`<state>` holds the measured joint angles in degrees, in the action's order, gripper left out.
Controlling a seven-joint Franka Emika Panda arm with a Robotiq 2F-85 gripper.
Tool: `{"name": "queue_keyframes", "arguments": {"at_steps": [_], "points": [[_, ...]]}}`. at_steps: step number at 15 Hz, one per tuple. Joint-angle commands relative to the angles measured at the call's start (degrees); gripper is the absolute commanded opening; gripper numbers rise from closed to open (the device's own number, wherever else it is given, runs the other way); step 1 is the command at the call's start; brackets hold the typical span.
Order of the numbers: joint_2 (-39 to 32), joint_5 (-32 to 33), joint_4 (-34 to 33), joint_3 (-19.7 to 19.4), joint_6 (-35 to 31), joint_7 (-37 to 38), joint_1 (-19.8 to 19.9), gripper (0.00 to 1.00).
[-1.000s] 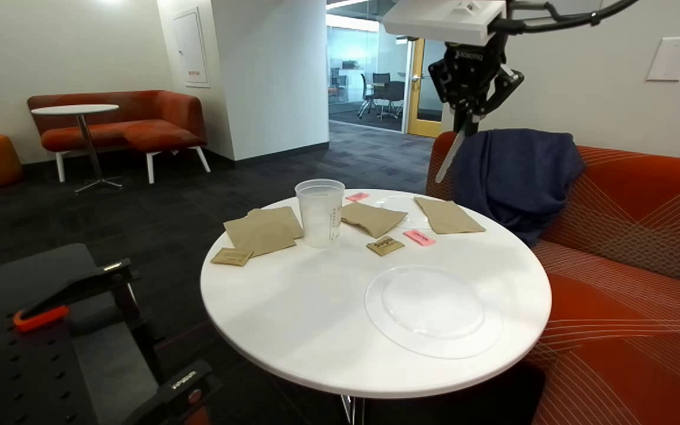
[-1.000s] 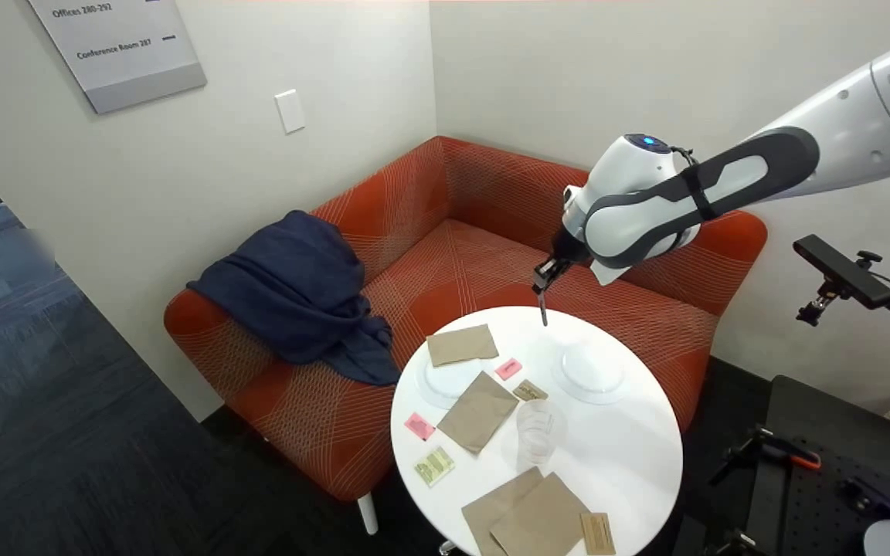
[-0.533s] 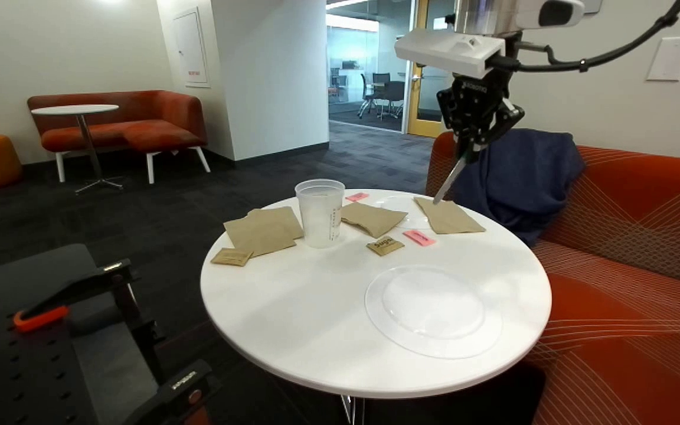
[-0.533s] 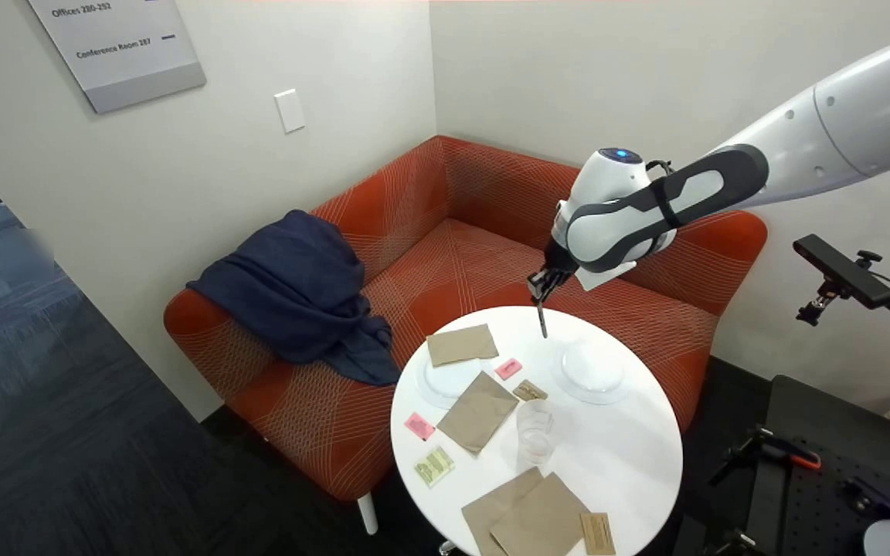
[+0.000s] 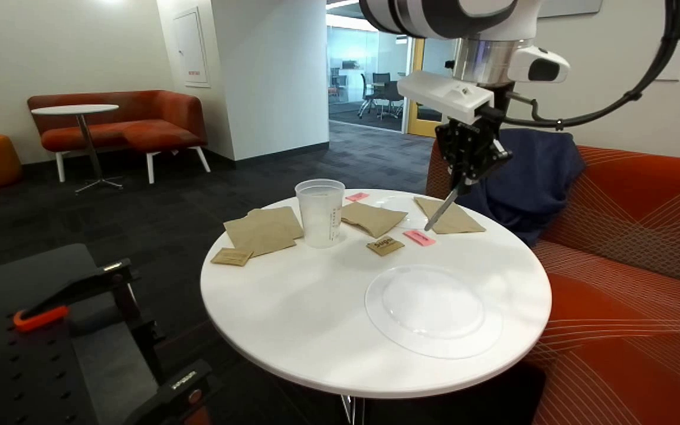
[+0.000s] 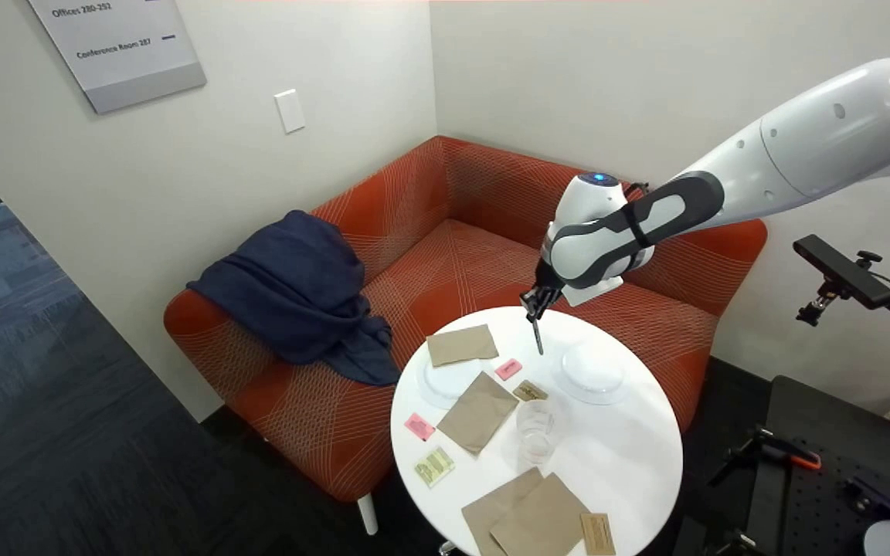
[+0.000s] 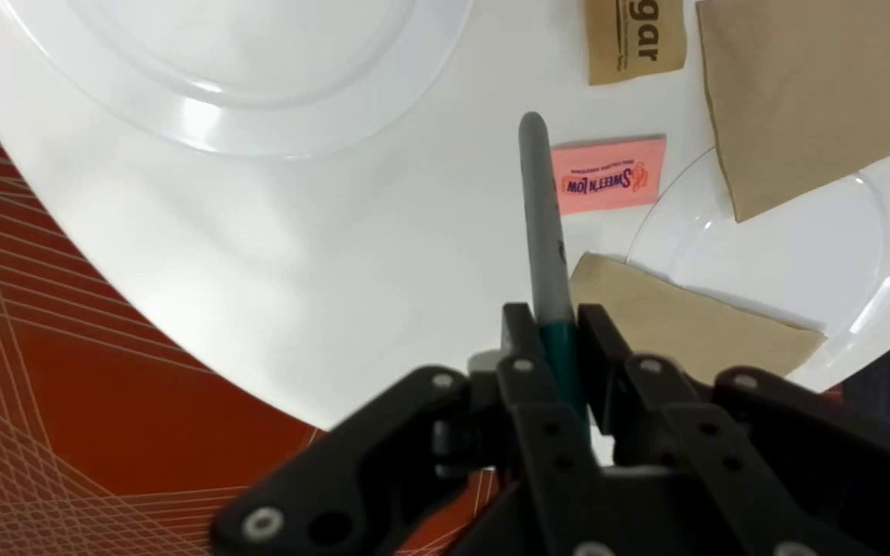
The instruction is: Take the green pen out of the clear cup
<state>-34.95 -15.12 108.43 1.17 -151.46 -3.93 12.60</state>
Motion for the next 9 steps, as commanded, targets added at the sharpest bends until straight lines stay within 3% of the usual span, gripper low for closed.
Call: {"name": "queue_keyframes", "arguments": {"at_steps": [1, 9], "points": [[-2.9, 0.7, -3.5, -1.0, 2.6, 2.5, -0.9, 0.05], [-4.4, 0.1, -1.8, -1.2, 2.0, 1.0, 0.9, 0.05]]}}
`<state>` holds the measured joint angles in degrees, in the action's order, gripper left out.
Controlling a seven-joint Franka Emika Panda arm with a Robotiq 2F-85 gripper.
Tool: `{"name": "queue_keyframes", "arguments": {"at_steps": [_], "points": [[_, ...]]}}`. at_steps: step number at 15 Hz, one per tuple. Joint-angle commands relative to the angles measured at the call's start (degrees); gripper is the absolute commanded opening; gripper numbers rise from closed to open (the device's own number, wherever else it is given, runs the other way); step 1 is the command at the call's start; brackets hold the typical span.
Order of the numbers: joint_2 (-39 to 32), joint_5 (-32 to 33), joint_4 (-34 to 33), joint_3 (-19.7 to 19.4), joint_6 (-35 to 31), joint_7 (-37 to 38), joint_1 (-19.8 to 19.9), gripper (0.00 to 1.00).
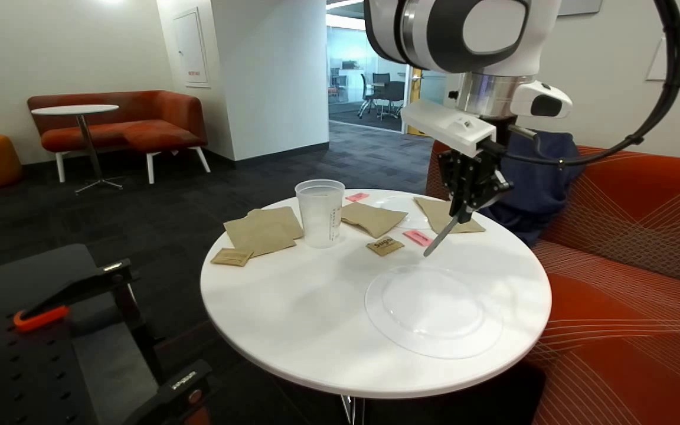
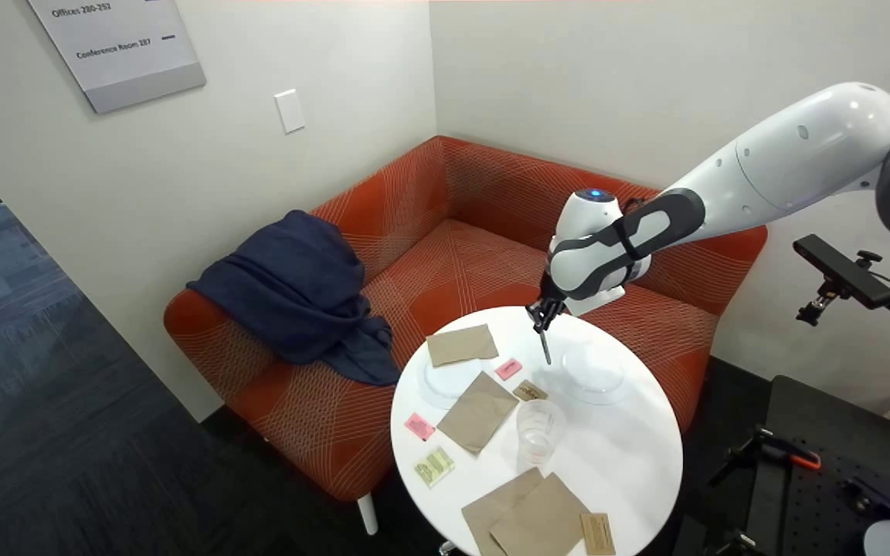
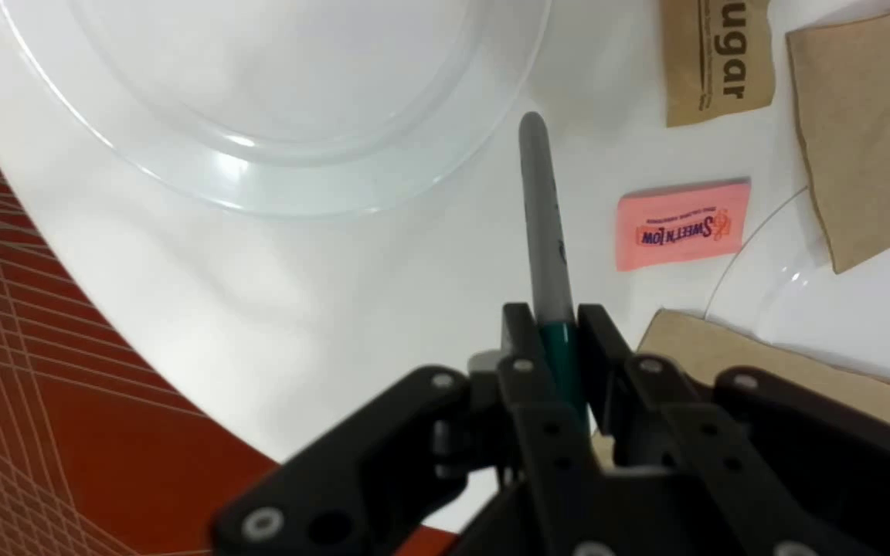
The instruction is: Take the green pen out of the clear cup
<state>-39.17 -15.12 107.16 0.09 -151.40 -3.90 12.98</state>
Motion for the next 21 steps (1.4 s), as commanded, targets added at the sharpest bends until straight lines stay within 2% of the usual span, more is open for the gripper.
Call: {"name": "queue_keyframes", "arguments": {"at_steps": [1, 10, 11, 12, 19, 20, 21], "points": [[-0.4, 0.0, -0.6, 0.1, 2.0, 0.7, 0.7, 0.05], [-1.2, -0.9, -1.0, 1.7, 2.9, -0.1, 1.5, 0.05], [-1.1, -0.9, -0.9, 1.8, 2.9, -0.1, 1.5, 0.31], [-1.0, -1.0, -0.8, 2.0, 3.0, -0.1, 1.5, 0.44], [3.4, -1.0, 2.0, 3.2, 0.7, -0.4, 0.4, 0.95], [5.1, -1.0, 3.1, 3.6, -0.4, -0.7, 0.1, 1.0], [6.9, -0.5, 4.2, 3.4, -1.3, -0.4, -0.7, 1.0]]}}
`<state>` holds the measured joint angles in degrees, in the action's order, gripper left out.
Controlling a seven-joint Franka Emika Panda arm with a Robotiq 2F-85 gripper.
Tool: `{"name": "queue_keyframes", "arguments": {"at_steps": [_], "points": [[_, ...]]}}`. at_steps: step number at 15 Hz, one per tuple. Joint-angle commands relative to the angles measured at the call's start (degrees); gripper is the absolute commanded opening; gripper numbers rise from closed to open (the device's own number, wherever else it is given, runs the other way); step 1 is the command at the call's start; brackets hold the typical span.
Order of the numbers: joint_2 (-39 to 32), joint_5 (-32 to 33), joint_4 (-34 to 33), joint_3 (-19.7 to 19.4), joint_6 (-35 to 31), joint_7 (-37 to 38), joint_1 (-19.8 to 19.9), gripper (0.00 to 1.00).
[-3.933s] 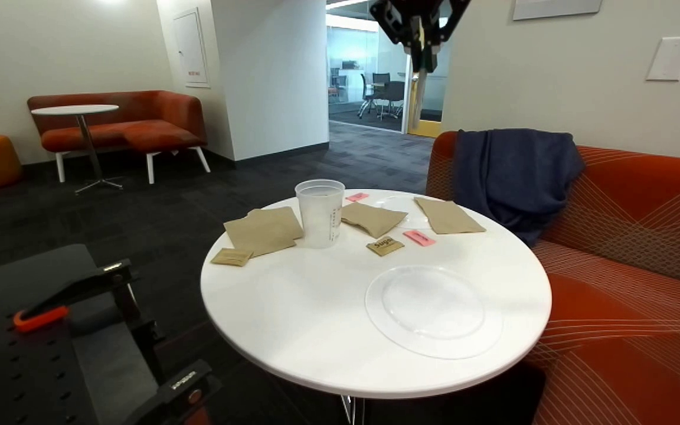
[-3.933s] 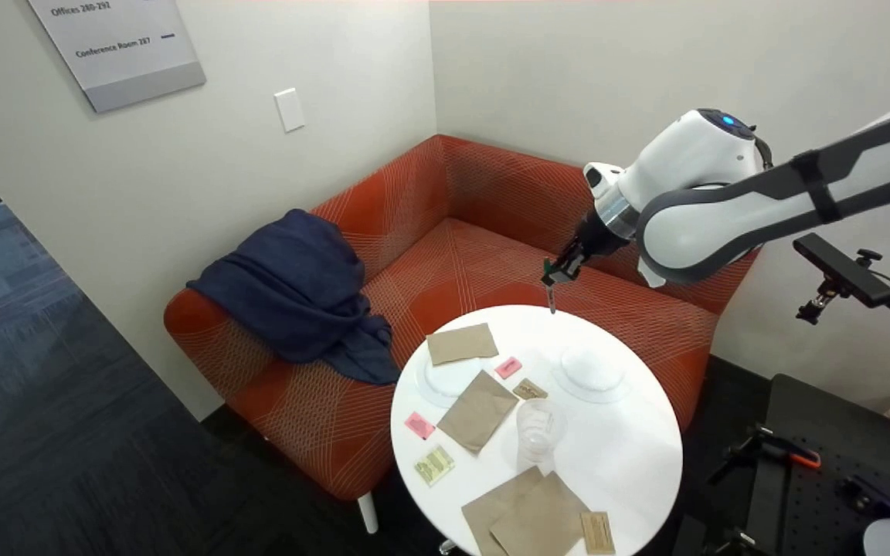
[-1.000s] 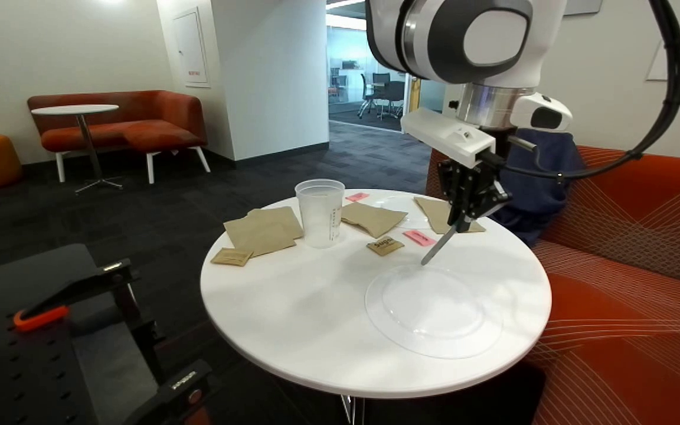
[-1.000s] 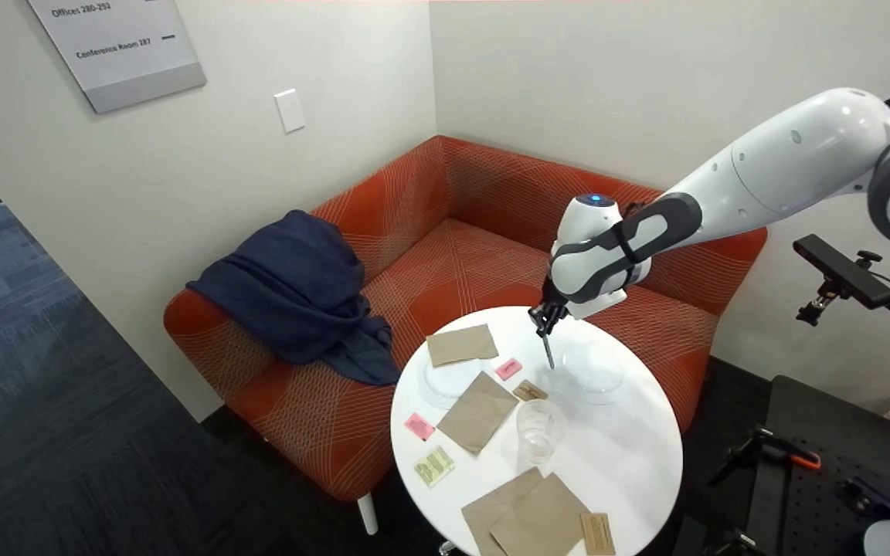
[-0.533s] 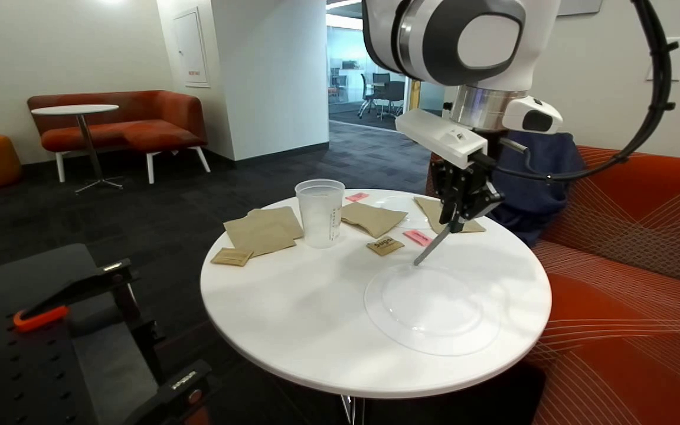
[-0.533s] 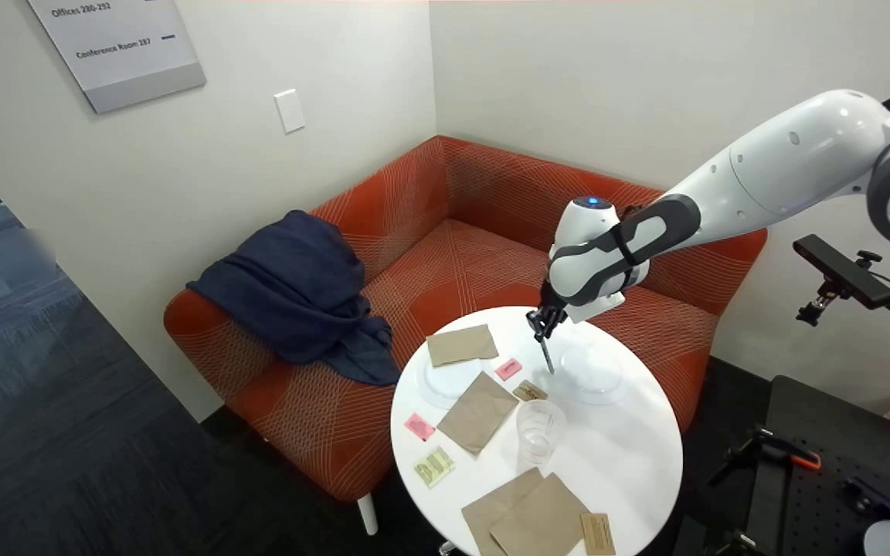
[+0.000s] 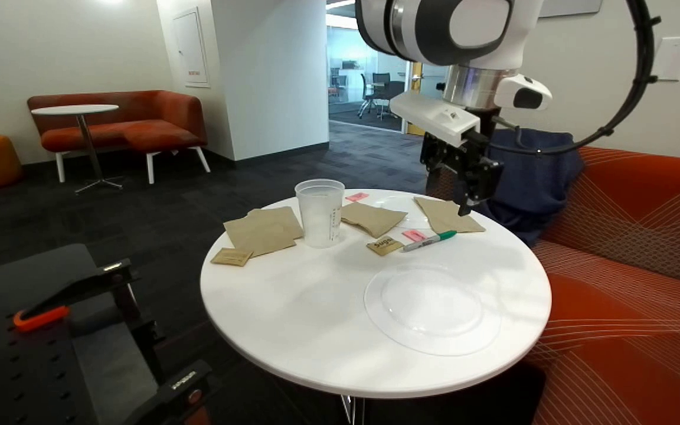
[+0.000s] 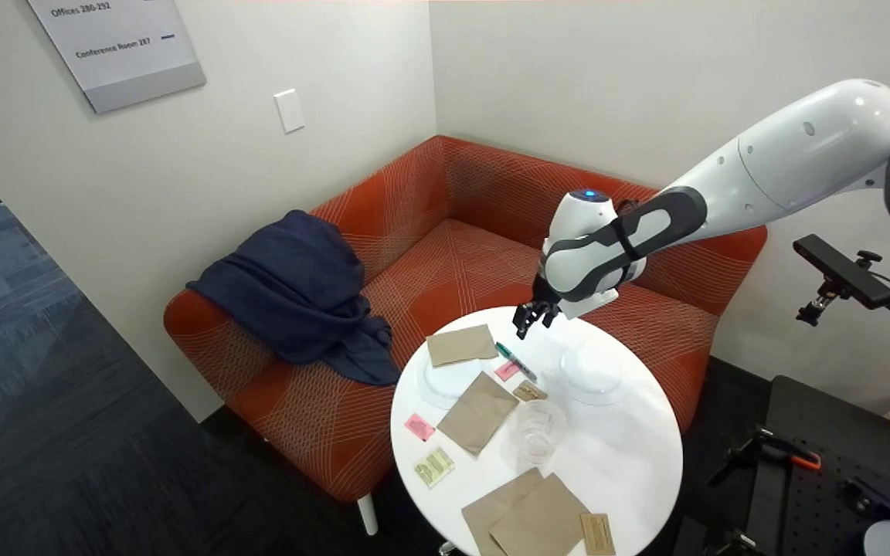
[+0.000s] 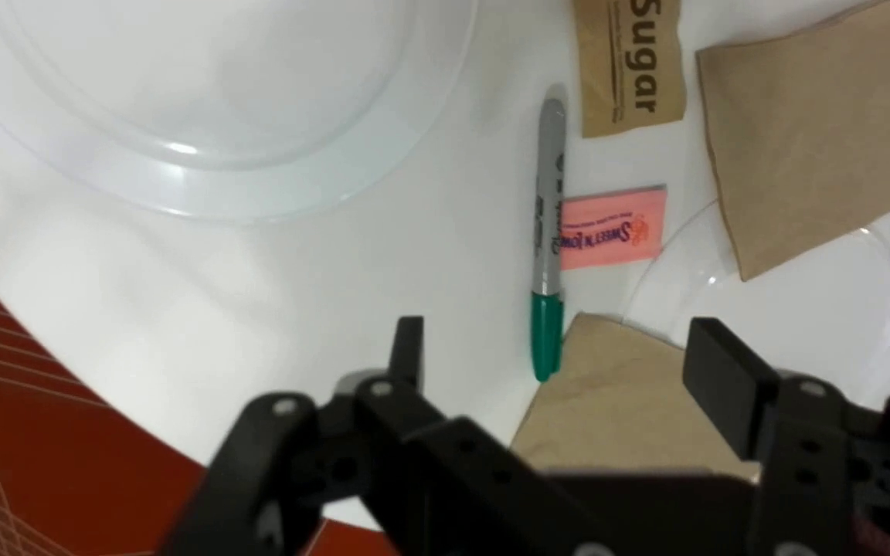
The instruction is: Take the green pen out of the clear cup
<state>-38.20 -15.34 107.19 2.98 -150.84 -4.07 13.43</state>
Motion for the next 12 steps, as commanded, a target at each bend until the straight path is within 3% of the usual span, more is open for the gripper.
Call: {"name": "queue_keyframes", "arguments": {"at_steps": [1, 6, 12], "points": [[8.2, 0.0, 5.7, 0.6, -2.9, -0.1, -1.8, 1.0], [19.9, 1.8, 14.0, -0.8, -5.5, 1.6, -5.7, 1.0], [34.9, 5.3, 24.1, -2.8, -2.3, 3.1, -8.6, 1.0]]}}
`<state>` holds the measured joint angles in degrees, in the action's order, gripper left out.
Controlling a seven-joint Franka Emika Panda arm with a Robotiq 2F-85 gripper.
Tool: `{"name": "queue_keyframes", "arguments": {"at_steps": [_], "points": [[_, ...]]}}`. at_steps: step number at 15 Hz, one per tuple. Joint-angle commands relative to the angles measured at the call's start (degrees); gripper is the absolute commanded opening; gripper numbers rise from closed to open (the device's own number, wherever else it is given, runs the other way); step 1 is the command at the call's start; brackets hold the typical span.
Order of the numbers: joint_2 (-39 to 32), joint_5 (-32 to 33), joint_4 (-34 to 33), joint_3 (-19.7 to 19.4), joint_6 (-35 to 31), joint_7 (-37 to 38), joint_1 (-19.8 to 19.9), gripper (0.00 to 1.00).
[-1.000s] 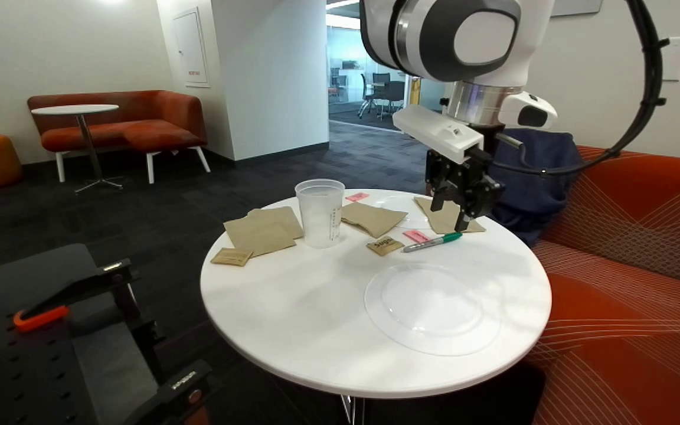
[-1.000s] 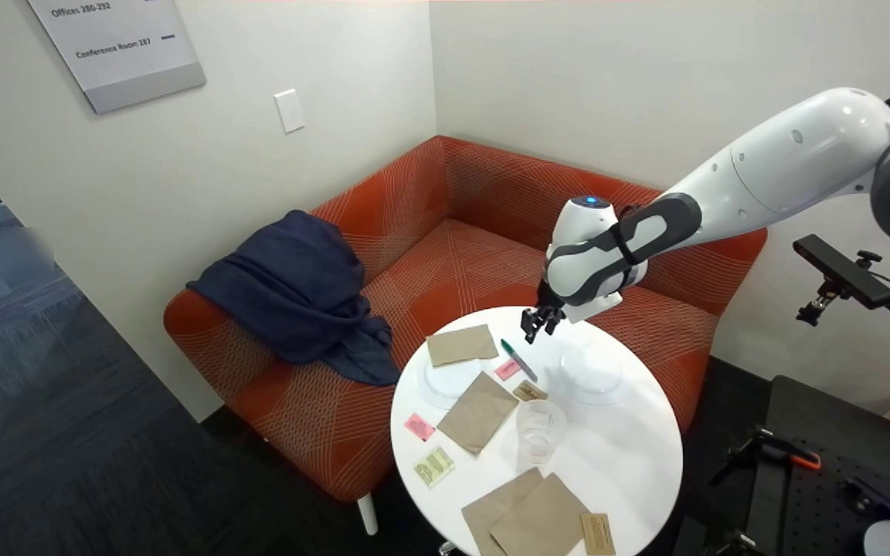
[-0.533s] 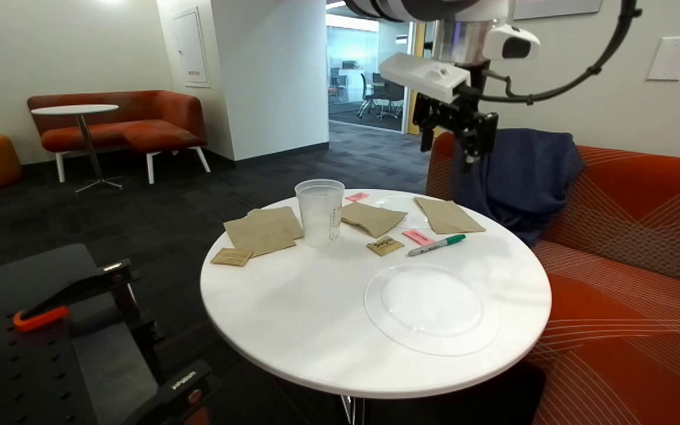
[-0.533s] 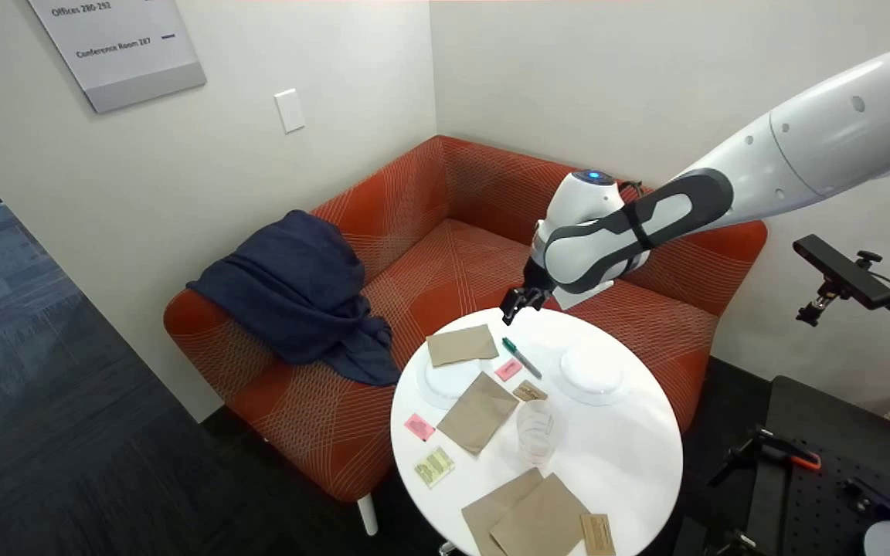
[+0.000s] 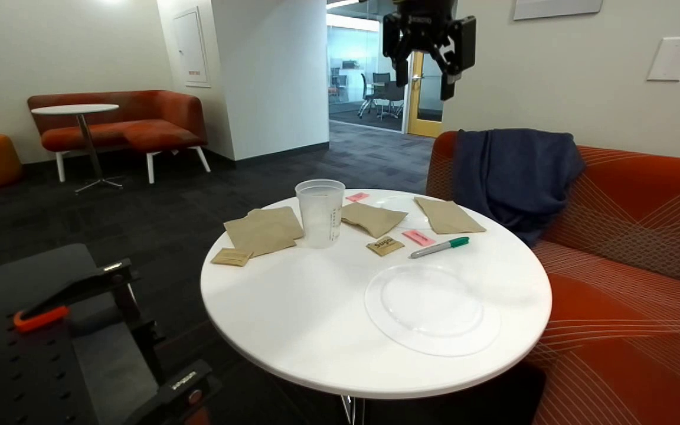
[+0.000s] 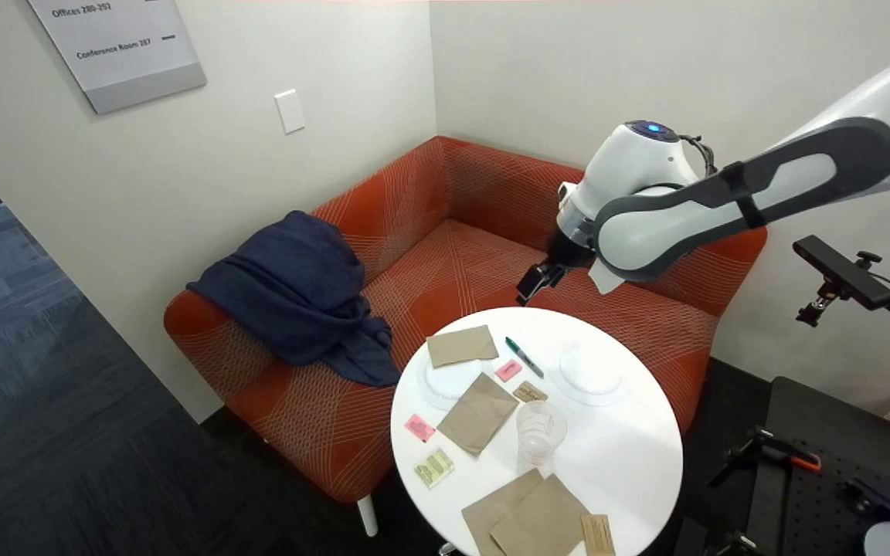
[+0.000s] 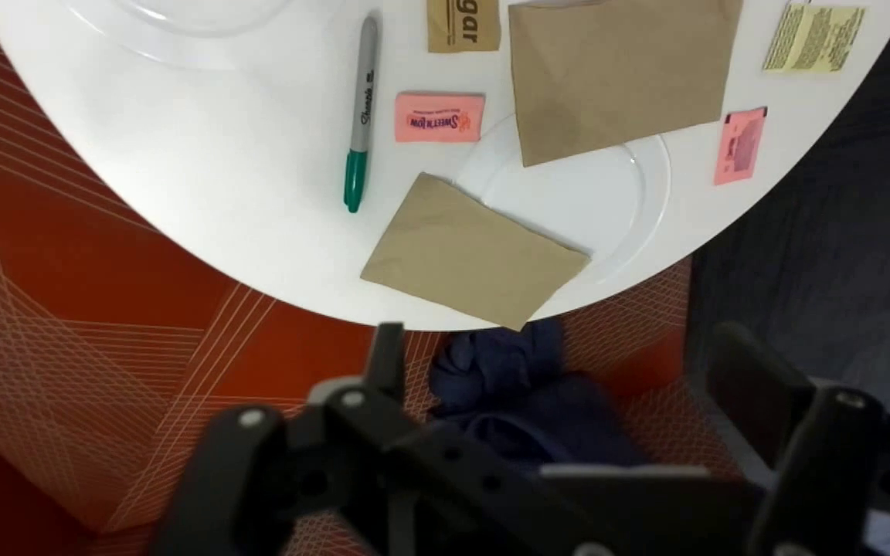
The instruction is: Take the green pen out of the clear cup
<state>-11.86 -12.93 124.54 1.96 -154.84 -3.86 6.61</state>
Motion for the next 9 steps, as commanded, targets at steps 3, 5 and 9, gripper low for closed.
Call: {"name": "queue_keyframes", "arguments": {"at_steps": [3, 5, 9], "points": [[14.7, 4.8, 10.3, -2.0, 4.9, 3.7, -2.3, 1.0], [18.1, 5.5, 11.6, -2.0, 8.6, 4.1, -2.7, 1.0], [22.7, 6.7, 12.5, -1.9, 18.0, 4.7, -2.9, 1.0]]}}
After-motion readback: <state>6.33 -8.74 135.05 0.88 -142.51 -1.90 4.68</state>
